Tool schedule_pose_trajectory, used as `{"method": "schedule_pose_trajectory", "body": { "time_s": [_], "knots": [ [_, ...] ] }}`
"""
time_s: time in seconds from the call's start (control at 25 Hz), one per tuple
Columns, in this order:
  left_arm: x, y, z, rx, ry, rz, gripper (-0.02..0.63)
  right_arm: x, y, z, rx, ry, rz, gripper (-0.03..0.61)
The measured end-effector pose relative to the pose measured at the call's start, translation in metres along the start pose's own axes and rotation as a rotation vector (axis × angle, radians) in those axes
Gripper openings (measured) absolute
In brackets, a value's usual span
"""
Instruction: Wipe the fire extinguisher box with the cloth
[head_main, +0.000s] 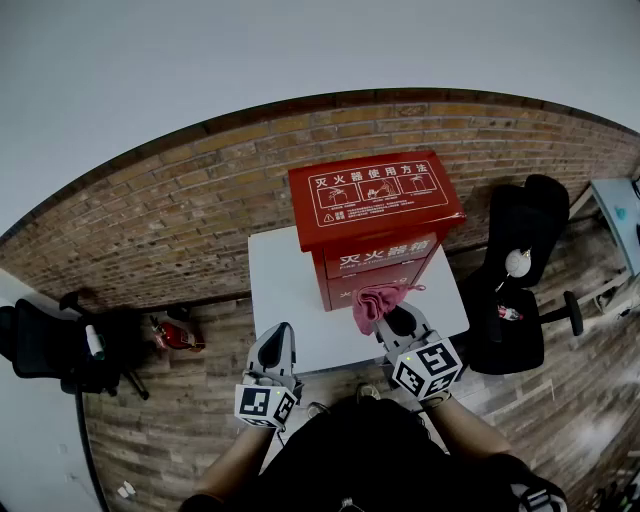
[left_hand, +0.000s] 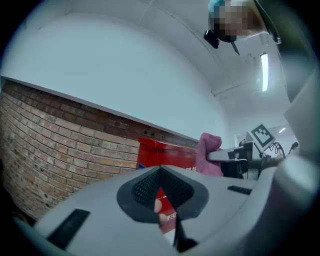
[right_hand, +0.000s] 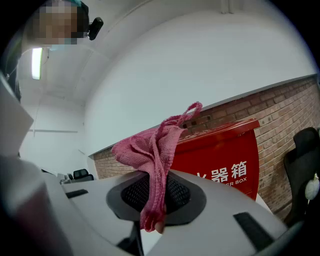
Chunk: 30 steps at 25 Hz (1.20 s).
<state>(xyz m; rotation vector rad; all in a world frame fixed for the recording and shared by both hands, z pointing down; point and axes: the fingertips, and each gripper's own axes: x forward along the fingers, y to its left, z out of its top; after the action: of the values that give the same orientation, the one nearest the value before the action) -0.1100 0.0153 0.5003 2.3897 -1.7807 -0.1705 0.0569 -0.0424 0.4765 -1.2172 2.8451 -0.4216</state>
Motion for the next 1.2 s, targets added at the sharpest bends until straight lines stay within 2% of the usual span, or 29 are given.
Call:
{"method": "schedule_pose_trajectory", "body": {
  "time_s": [0.28, 0.56, 0.88, 1.04, 1.2],
  "knots": [
    [0.006, -0.003, -0.004, 0.013, 0.001, 0.020, 0.034, 0.002, -0.007, 0.003, 0.017, 0.007, 0.029, 0.067],
    [0.018, -0.009, -0.006, 0.013, 0.004, 0.054, 0.034, 0.008, -0.015, 0.005, 0.047, 0.041, 0.100, 0.067],
    [0.035, -0.021, -0.011, 0.010, 0.002, 0.127, 0.034, 0.013, -0.030, 0.027, 0.173, 0.099, 0.277, 0.067],
    [0.039, -0.029, -0.012, 0.014, -0.002, 0.177, 0.034, 0.014, -0.034, 0.048, 0.162, 0.144, 0.378, 0.067],
    [0.040, -0.032, -0.016, 0.020, 0.010, 0.216, 0.034, 0.018, -0.031, 0.075, 0.126, 0.136, 0.478, 0.067]
  ]
}}
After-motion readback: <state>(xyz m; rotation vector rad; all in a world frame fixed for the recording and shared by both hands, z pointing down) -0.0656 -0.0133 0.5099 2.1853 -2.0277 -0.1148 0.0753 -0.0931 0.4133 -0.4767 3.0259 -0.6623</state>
